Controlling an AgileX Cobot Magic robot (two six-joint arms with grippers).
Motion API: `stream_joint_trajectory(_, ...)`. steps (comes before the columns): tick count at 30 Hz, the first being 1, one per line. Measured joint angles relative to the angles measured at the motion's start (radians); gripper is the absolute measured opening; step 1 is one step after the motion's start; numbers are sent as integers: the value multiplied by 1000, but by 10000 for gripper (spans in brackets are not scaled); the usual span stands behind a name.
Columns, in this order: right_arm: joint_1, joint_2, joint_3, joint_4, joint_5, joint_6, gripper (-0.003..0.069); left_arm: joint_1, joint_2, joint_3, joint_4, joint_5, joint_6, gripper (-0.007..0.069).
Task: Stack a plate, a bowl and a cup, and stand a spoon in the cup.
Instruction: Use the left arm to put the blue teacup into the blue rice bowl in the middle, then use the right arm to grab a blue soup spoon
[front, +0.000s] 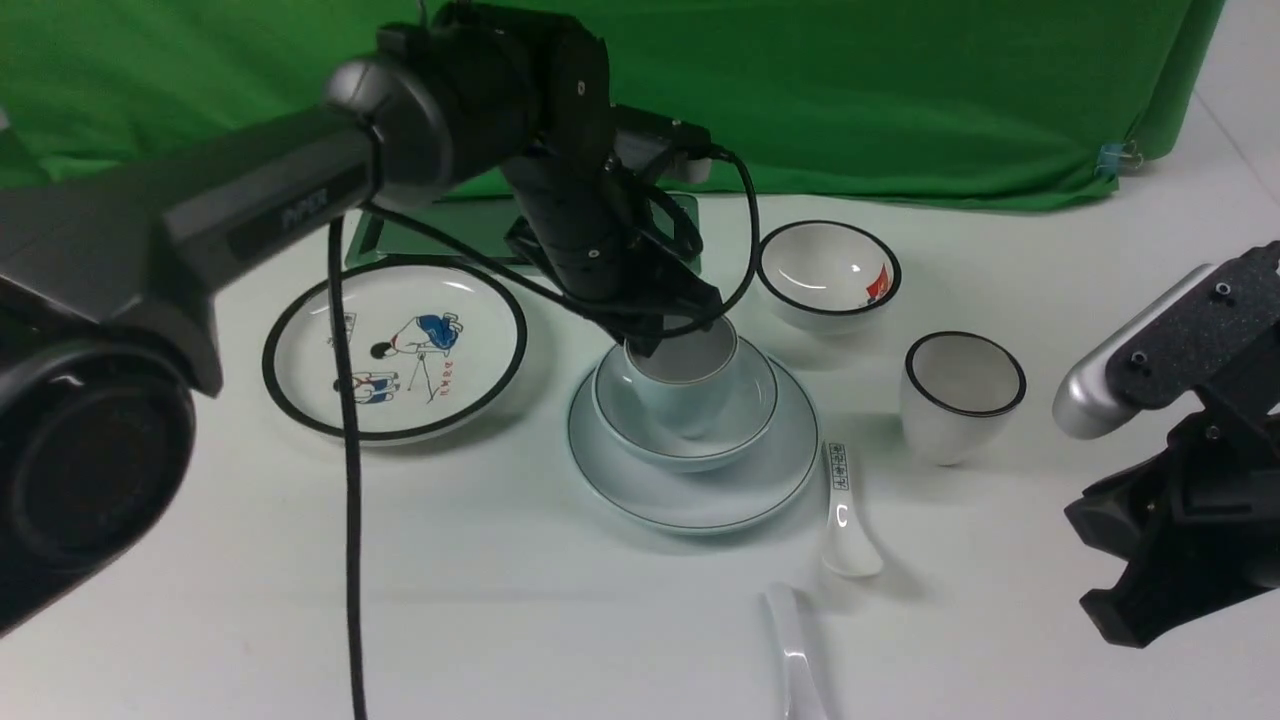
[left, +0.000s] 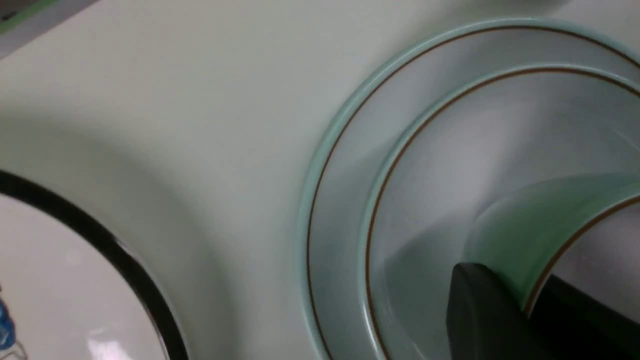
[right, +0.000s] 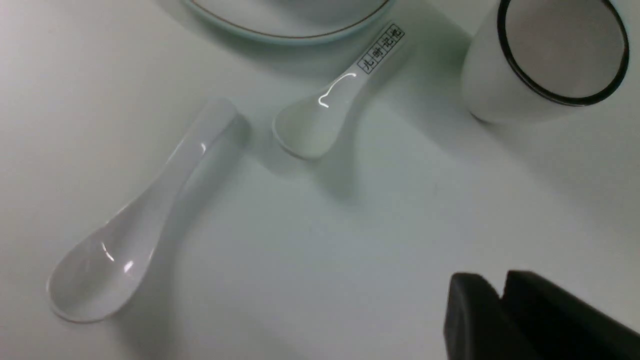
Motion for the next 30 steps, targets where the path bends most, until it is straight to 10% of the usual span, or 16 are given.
stream_joint_trajectory(9,0,0,0,0,-1,44,139,1,27,-26,-5,-8,0,26)
stream_joint_trajectory(21,3,0,-120,22,182,79,387,1,-115,-188,97,201,1,446)
stream_joint_trajectory(30,216,89,-130,50,213,113,344,1,-488,147,150,137,-25,188)
